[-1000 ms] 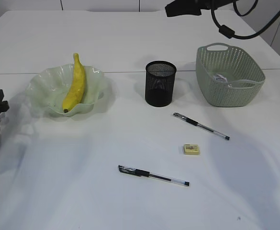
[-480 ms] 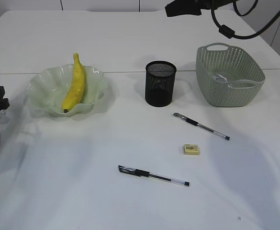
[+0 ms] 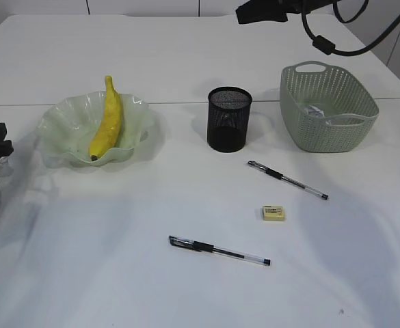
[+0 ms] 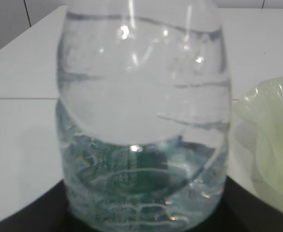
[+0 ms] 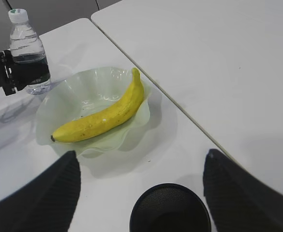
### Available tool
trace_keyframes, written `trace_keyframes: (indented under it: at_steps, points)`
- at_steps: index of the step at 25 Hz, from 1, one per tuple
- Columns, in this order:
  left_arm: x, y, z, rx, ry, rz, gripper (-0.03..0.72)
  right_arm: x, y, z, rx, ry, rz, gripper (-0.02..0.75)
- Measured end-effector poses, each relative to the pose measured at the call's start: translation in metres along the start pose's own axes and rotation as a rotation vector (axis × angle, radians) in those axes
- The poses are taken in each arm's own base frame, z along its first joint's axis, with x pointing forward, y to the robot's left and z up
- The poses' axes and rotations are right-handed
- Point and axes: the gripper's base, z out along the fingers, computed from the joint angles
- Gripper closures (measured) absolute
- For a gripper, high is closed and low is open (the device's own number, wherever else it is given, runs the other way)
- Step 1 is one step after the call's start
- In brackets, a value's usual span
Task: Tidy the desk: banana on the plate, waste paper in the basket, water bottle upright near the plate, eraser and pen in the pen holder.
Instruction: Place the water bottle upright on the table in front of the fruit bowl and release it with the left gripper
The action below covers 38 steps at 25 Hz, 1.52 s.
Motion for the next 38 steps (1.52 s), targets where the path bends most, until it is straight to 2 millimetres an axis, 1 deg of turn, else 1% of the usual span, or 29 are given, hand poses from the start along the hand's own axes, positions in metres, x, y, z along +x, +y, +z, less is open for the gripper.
trace_keyframes:
  at_steps: [38]
  points:
    - [0.0002,-0.0006,0.0000,0.007,0.002,0.003,0.281,0.0000,0.0000,0.0000,0.000,0.000,-0.001,0.153]
